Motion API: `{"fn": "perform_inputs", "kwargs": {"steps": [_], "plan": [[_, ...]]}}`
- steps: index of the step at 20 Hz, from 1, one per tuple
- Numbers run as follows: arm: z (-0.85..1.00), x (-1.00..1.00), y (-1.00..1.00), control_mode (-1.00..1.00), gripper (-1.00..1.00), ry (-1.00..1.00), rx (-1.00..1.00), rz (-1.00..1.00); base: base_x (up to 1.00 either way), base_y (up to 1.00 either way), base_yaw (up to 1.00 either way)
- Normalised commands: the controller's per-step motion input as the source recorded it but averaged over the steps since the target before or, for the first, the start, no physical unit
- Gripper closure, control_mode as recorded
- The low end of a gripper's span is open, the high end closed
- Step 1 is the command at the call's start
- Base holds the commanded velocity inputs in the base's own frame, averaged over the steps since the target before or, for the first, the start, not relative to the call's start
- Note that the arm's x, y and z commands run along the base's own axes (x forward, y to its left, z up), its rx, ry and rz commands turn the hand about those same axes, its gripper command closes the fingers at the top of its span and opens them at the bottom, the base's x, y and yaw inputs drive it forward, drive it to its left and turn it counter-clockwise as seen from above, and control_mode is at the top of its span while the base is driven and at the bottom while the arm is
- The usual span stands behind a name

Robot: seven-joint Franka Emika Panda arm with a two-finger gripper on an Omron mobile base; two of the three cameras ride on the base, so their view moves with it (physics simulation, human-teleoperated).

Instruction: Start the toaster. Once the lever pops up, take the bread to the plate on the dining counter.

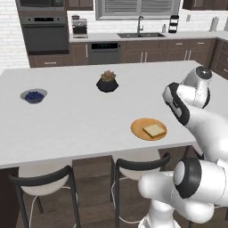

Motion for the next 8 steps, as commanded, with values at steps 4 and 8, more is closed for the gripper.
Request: {"fn": "perform_inputs", "kwargs": {"steps": [4,8], "plan": [[0.23,-0.69,0.38,-1.0,-1.0,0.07,0.0,-0.28,0.0,0.0,0.0],[0.12,-0.77,0.36,-1.0,-1.0,0.01,0.0,-0.21,0.0,0.0,0.0]]}}
